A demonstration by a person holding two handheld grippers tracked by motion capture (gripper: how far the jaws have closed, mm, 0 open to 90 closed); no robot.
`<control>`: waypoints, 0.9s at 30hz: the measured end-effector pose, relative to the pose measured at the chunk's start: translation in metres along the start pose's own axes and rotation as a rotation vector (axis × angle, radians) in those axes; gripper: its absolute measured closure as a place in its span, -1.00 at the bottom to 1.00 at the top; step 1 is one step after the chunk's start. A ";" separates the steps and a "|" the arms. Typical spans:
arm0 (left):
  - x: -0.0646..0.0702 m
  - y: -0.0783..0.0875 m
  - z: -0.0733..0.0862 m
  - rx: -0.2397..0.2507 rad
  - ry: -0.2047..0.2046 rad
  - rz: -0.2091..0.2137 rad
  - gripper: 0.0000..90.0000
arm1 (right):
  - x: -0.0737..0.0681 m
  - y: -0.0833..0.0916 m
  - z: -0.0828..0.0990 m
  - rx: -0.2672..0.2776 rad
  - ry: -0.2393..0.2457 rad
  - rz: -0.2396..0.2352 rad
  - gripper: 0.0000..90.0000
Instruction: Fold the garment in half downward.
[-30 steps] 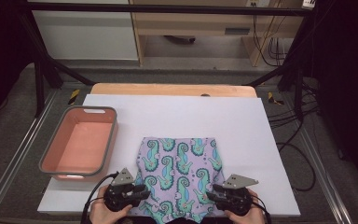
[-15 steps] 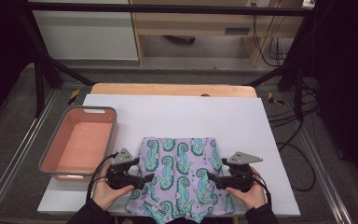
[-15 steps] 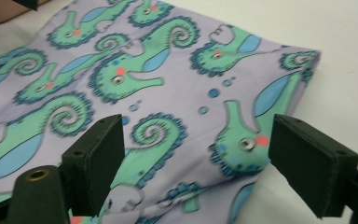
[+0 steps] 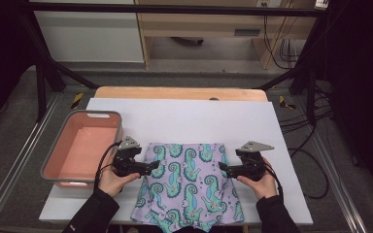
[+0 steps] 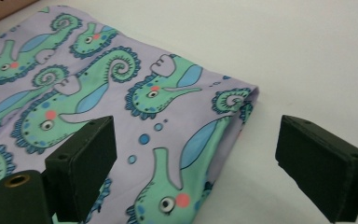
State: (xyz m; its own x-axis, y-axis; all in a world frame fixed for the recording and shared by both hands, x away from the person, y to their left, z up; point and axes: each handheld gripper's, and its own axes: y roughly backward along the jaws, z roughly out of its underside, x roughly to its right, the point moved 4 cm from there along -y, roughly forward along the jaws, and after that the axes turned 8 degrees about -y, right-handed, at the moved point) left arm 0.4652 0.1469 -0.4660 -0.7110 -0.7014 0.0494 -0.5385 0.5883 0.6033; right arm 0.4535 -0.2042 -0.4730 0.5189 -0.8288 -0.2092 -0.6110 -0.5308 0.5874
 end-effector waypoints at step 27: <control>-0.044 -0.051 0.005 -0.048 0.025 -0.117 -0.06 | 0.038 -0.049 -0.026 -0.016 -0.052 0.073 -0.20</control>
State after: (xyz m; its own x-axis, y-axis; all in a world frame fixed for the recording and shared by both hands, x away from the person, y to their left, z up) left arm 0.5220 0.1500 -0.5036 -0.6328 -0.7743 -0.0041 -0.5944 0.4824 0.6434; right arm 0.5189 -0.2044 -0.4892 0.4414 -0.8736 -0.2051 -0.6361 -0.4658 0.6151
